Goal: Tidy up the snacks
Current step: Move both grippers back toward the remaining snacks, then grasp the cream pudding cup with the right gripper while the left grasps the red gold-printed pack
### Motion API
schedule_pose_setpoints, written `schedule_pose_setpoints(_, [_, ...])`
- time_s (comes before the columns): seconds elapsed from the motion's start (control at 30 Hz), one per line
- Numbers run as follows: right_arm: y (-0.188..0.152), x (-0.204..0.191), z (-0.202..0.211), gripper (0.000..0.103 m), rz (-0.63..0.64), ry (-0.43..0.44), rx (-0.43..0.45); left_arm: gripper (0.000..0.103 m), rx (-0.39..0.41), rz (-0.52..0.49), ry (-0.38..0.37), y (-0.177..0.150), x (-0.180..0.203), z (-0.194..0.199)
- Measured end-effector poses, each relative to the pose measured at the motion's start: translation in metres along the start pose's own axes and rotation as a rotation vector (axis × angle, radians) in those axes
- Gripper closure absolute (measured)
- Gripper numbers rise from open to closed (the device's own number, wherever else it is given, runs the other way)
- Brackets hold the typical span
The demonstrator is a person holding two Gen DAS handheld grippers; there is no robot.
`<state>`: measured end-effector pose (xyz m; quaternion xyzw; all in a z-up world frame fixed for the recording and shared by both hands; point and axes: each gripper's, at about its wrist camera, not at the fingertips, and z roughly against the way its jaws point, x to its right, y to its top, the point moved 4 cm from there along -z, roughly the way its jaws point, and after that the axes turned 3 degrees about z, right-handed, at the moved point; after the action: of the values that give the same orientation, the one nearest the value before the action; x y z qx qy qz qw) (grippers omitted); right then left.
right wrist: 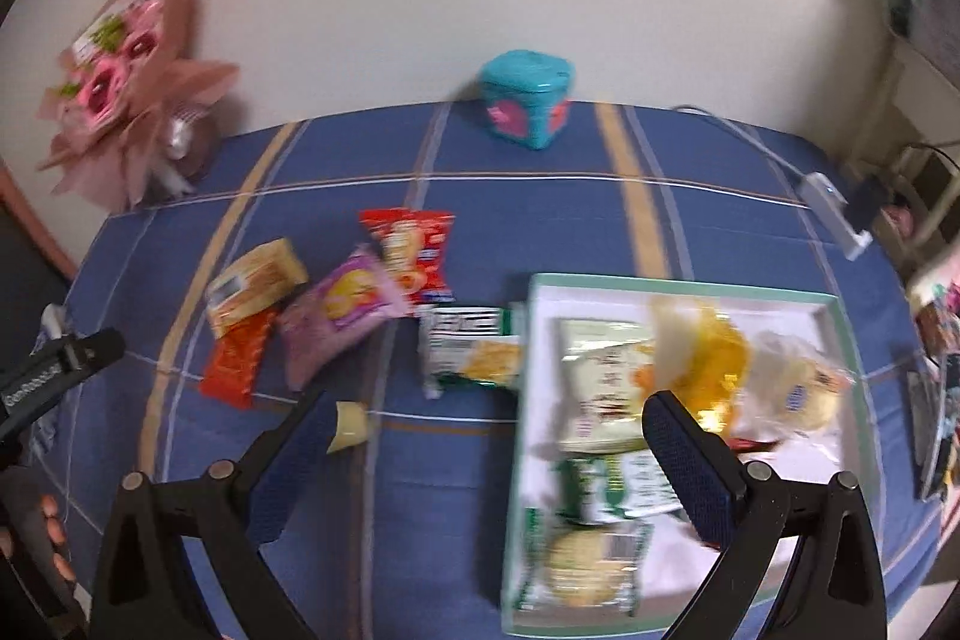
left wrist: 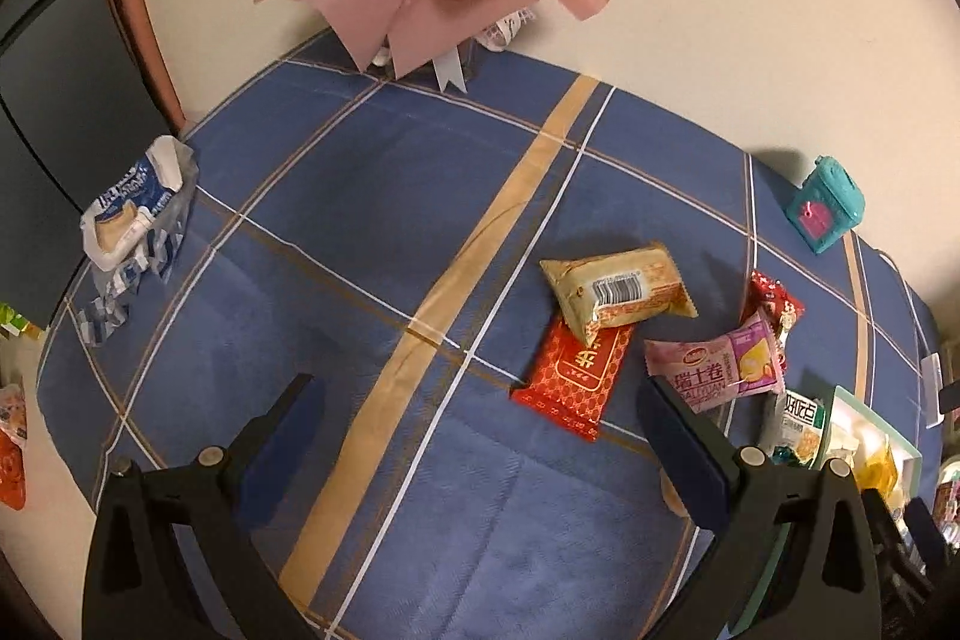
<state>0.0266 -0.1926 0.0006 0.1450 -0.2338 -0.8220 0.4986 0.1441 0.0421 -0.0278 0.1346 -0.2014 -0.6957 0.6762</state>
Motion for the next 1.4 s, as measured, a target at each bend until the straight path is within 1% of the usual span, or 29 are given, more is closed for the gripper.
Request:
schedule_pose_setpoints(0.13, [-0.005,-0.028,-0.015,0.0,0.036,0.055,-0.041,0.0,-0.013,-0.017,-0.007,0.001,0.0,-0.008])
schedule_pose_setpoints(0.23, [-0.011,-0.041,-0.028,0.0,0.051,0.077,-0.085,0.0,-0.025,-0.06,-0.032,0.001,0.006,-0.014])
schedule_pose_setpoints(0.37, [-0.018,-0.052,-0.046,0.0,0.08,0.056,-0.135,0.0,-0.037,-0.068,-0.08,0.004,0.013,-0.022])
schedule_pose_setpoints(0.43, [-0.021,-0.056,-0.054,0.0,0.088,0.051,-0.161,0.0,-0.033,-0.076,-0.081,0.005,0.016,-0.026])
schedule_pose_setpoints(0.53, [-0.023,-0.063,-0.066,0.0,0.094,0.071,-0.198,0.0,-0.026,-0.108,-0.07,0.007,0.022,-0.033])
schedule_pose_setpoints(0.63, [-0.023,-0.069,-0.075,0.0,0.102,0.082,-0.211,0.0,-0.03,-0.135,-0.075,0.008,0.029,-0.039])
schedule_pose_setpoints(0.77, [-0.027,-0.074,-0.086,0.0,0.11,0.092,-0.243,0.0,-0.047,-0.147,-0.112,0.007,0.04,-0.051])
schedule_pose_setpoints(0.93, [-0.031,-0.08,-0.1,0.0,0.099,0.1,-0.272,0.0,-0.104,-0.157,-0.152,-0.001,0.054,-0.069])
schedule_pose_setpoints(1.0, [-0.031,-0.083,-0.104,0.001,0.106,0.093,-0.273,0.0,-0.12,-0.173,-0.153,-0.004,0.06,-0.077])
schedule_pose_setpoints(1.03, [-0.031,-0.084,-0.105,0.002,0.11,0.089,-0.272,0.0,-0.121,-0.177,-0.152,-0.004,0.061,-0.079])
schedule_pose_setpoints(1.2, [-0.032,-0.091,-0.114,0.017,0.148,0.087,-0.284,0.001,-0.141,-0.197,-0.147,-0.008,0.071,-0.093])
schedule_pose_setpoints(1.33, [-0.036,-0.099,-0.119,0.027,0.17,0.097,-0.297,0.001,-0.159,-0.206,-0.142,-0.012,0.074,-0.102])
schedule_pose_setpoints(1.4, [-0.039,-0.102,-0.122,0.037,0.172,0.103,-0.305,0.003,-0.17,-0.206,-0.139,-0.012,0.075,-0.108])
